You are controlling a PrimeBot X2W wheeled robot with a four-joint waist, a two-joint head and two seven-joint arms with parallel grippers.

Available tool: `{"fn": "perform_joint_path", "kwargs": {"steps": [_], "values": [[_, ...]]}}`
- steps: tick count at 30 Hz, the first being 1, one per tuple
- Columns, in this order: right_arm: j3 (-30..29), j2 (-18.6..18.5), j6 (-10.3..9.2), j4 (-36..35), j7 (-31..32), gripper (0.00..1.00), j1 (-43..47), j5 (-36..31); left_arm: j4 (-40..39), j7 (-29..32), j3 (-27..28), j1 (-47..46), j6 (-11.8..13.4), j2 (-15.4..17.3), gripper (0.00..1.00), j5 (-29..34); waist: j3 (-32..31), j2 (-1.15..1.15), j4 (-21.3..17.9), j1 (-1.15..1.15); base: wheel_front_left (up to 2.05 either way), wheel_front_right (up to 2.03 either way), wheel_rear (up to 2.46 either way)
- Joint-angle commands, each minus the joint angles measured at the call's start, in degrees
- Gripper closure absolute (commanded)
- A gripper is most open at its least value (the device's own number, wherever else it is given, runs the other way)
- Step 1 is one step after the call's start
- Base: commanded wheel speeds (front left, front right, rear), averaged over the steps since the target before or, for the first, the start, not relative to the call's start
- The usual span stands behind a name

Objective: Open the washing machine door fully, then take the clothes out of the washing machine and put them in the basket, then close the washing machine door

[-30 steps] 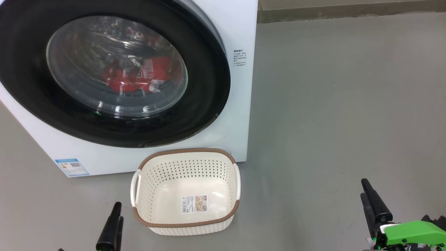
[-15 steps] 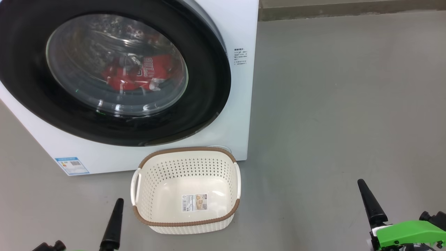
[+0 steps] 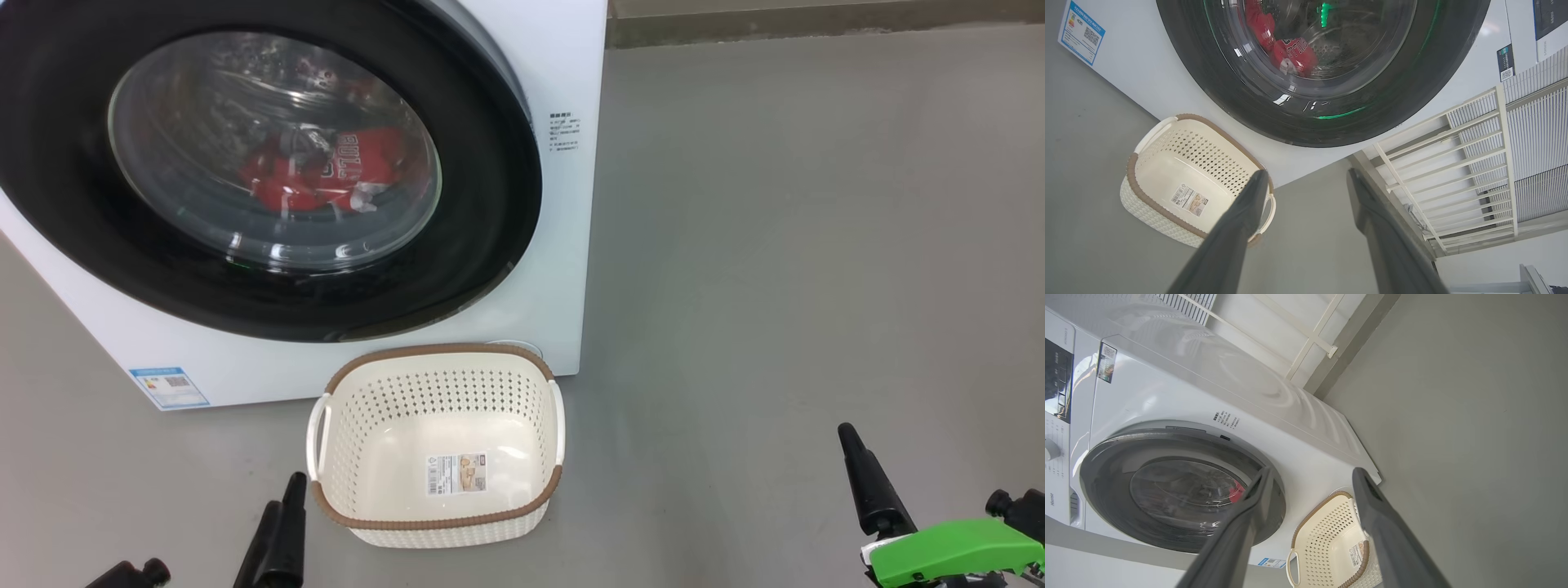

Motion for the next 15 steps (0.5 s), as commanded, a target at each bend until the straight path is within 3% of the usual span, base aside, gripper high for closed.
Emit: {"fn": "perform_joint_path", "kwargs": {"steps": [1,15], "values": [[0.73,-1.07,0.02,-1.88,-0.71,0.00,-0.68,-2.16,-1.98,-0.95,0.34,-0.78,0.53,0.79,0.00,2.56,0.00,0.00,0.02,-0.01,0.00,0.00,0.00],[1.47,-1.47,0.02,-2.40,-3.07,0.00,0.07,-10.97,-2.39,-3.34,-0.16,-0.19,1.03,0.99,0.00,11.62,0.34,0.00,-0.11,-0.01,0.00,0.00,0.00]]}}
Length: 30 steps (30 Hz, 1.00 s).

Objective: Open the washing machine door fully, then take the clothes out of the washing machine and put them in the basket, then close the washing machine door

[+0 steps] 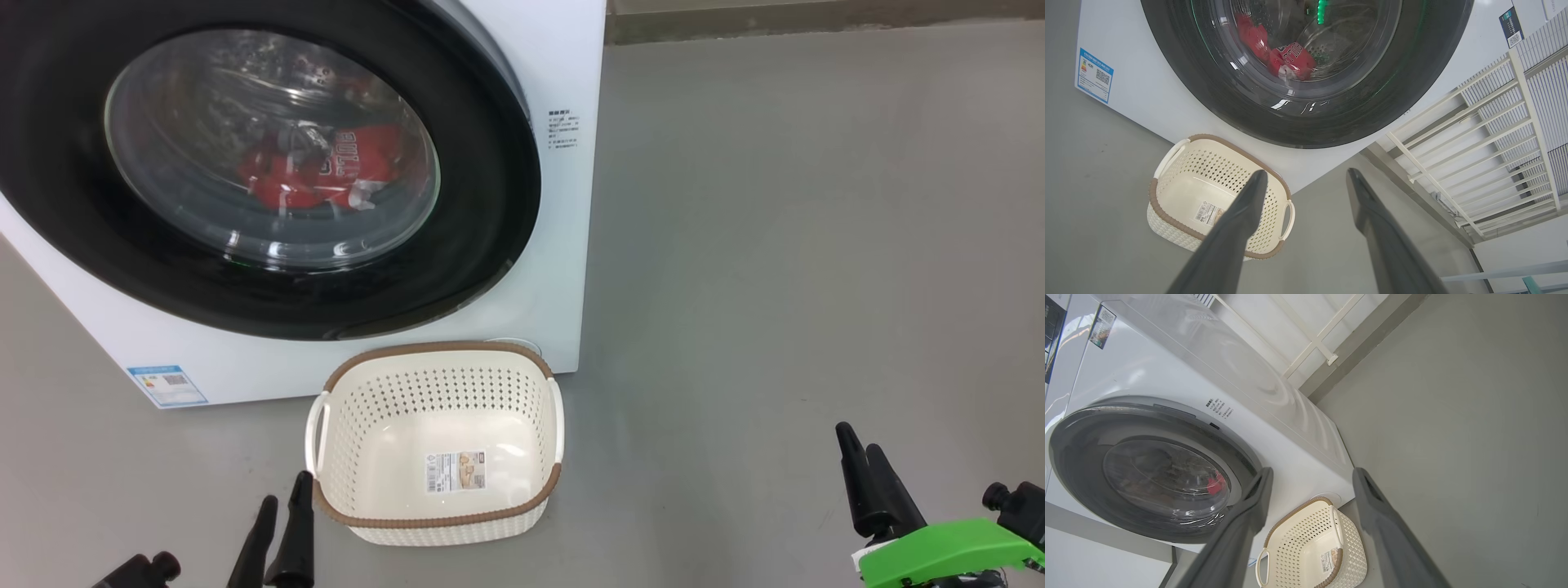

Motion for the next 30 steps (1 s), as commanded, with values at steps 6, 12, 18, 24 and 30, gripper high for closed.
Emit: {"fn": "perform_joint_path", "kwargs": {"steps": [6,12,18,24,30], "values": [[1.35,-1.23,0.02,-1.74,-1.78,0.00,0.16,-5.05,-2.11,-1.86,0.54,-0.27,0.64,0.98,0.00,5.44,0.31,0.00,0.04,-0.01,0.00,0.00,0.00],[1.66,-1.55,0.02,-1.85,-2.62,0.00,0.39,-7.91,-2.60,-2.71,0.39,-0.20,1.00,1.05,0.00,8.65,0.55,0.00,0.19,-0.01,0.00,0.00,0.00],[2.20,-1.89,0.03,-1.75,-3.63,0.00,0.68,-11.19,-3.08,-3.73,0.22,0.09,1.43,1.14,0.00,12.86,0.61,0.00,0.25,-0.01,0.00,0.00,0.00],[2.74,-2.32,0.03,-1.48,-4.65,0.00,0.98,-14.52,-3.47,-4.76,-0.03,0.39,1.83,1.23,0.00,17.25,0.52,0.00,0.20,-0.01,0.00,0.00,0.00],[2.85,-2.67,0.03,-1.72,-5.83,0.00,1.54,-18.54,-3.82,-5.95,-0.43,0.72,2.12,1.34,0.00,21.79,0.37,0.00,0.21,-0.01,0.00,0.00,0.00]]}}
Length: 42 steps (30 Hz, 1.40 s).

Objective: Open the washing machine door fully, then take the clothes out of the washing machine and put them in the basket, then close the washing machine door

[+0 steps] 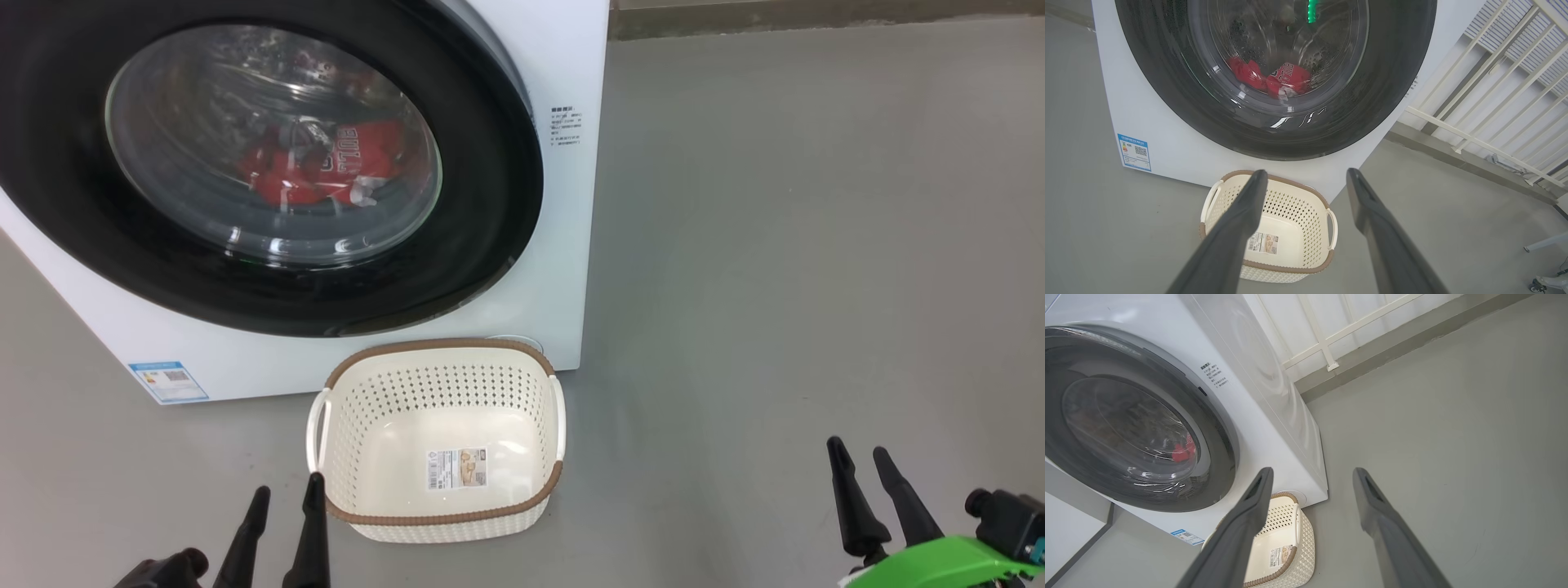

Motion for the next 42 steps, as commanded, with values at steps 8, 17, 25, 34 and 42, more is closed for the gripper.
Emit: {"fn": "perform_joint_path", "kwargs": {"steps": [8,17,25,34,42], "values": [[1.89,-1.66,0.02,-1.78,-2.08,0.00,0.77,-5.44,-2.07,-2.17,1.00,-0.02,0.37,1.06,0.00,5.15,0.00,0.00,-0.08,-0.01,0.00,0.00,0.00],[2.09,-2.03,0.02,-2.04,-3.59,0.00,1.37,-10.33,-2.50,-3.70,1.10,0.04,0.17,1.19,0.00,10.19,0.43,0.00,-0.18,-0.01,0.00,0.00,0.00],[1.83,-2.19,0.02,-2.30,-4.77,0.00,1.93,-14.11,-1.94,-4.89,1.38,0.35,-0.22,1.29,0.00,12.58,0.55,0.00,-0.32,-0.01,0.00,0.00,0.00],[1.69,-2.37,0.02,-2.72,-6.29,0.00,2.55,-18.98,-1.12,-6.42,1.58,0.48,-0.55,1.43,0.00,17.27,0.88,0.00,-0.51,-0.01,0.00,0.00,0.00],[0.60,-2.19,0.02,-2.82,-6.49,0.00,3.01,-19.26,0.86,-6.62,2.95,0.50,-1.40,1.44,0.00,14.45,0.71,0.00,-0.74,-0.01,0.00,0.00,0.00]]}}
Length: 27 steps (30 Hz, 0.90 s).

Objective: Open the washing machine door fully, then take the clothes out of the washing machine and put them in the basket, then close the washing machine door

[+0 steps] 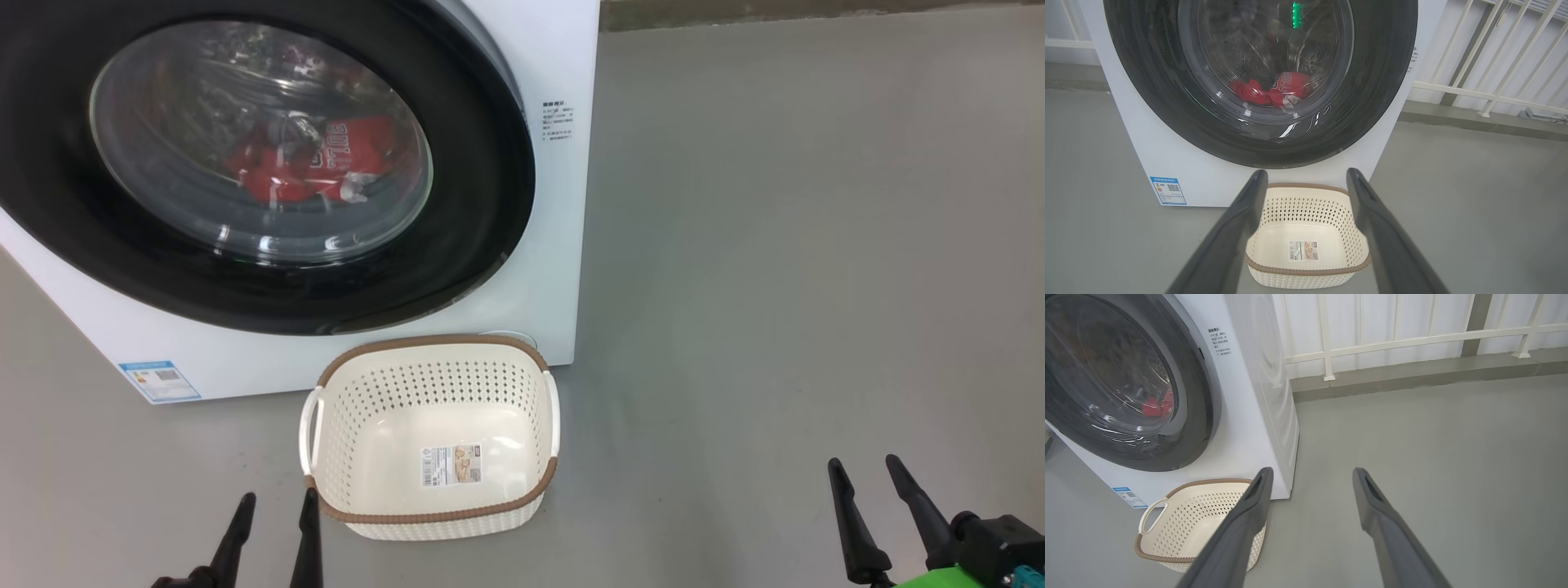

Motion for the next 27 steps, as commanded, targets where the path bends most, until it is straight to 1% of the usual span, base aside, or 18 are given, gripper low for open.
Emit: {"fn": "perform_joint_path", "kwargs": {"steps": [1,8,16,17,18,20,22,26,27], "values": [[0.74,-1.13,0.02,-1.51,-0.78,0.00,0.00,-0.09,-0.88,-0.70,2.15,-0.54,-0.62,0.61,0.00,-0.34,-0.07,0.00,-0.04,0.00,0.00,0.00,0.00],[-1.46,-0.21,0.02,-2.26,-0.78,0.00,0.76,0.48,0.29,-0.70,2.59,-0.78,-1.11,0.61,0.00,-1.15,0.12,0.00,0.05,0.00,0.00,0.00,0.00],[-1.77,0.50,0.02,-2.74,-0.78,0.00,1.12,0.39,0.62,-0.70,2.77,-1.02,-1.41,0.61,0.00,-1.12,0.18,0.00,0.00,0.00,0.00,0.00,0.00],[-1.70,0.60,0.02,-2.87,-0.78,0.13,0.96,0.86,0.65,-0.70,2.74,-1.06,-1.43,0.61,0.00,-1.12,0.16,0.00,0.02,0.00,0.00,0.00,0.00],[-1.66,0.67,0.02,-3.03,-0.78,0.54,0.77,1.31,0.67,-0.70,2.71,-1.11,-1.46,0.61,0.00,-1.13,0.15,0.00,0.06,0.00,0.00,0.00,0.00],[-1.57,0.73,0.02,-3.49,-0.78,1.00,0.23,1.91,0.67,-0.70,2.65,-1.20,-1.53,0.61,0.00,-1.17,0.22,0.00,0.14,0.00,0.00,0.00,0.00],[-1.31,0.66,0.02,-4.06,-0.78,1.00,-0.66,1.90,0.63,-0.70,2.37,-1.32,-1.56,0.61,0.00,-1.30,0.31,0.00,0.29,0.00,0.00,0.00,0.00],[-0.52,0.86,0.02,-5.39,-0.78,1.00,-3.02,4.33,0.51,-0.70,1.74,-1.66,-1.55,0.61,0.00,-1.50,0.88,0.00,0.62,0.00,0.00,0.00,0.00],[-0.49,1.03,0.02,-5.76,-0.78,1.00,-4.10,5.98,0.41,-0.70,1.44,-1.88,-1.50,0.61,0.00,-1.56,1.23,0.00,0.80,0.00,0.00,0.00,0.00]]}}
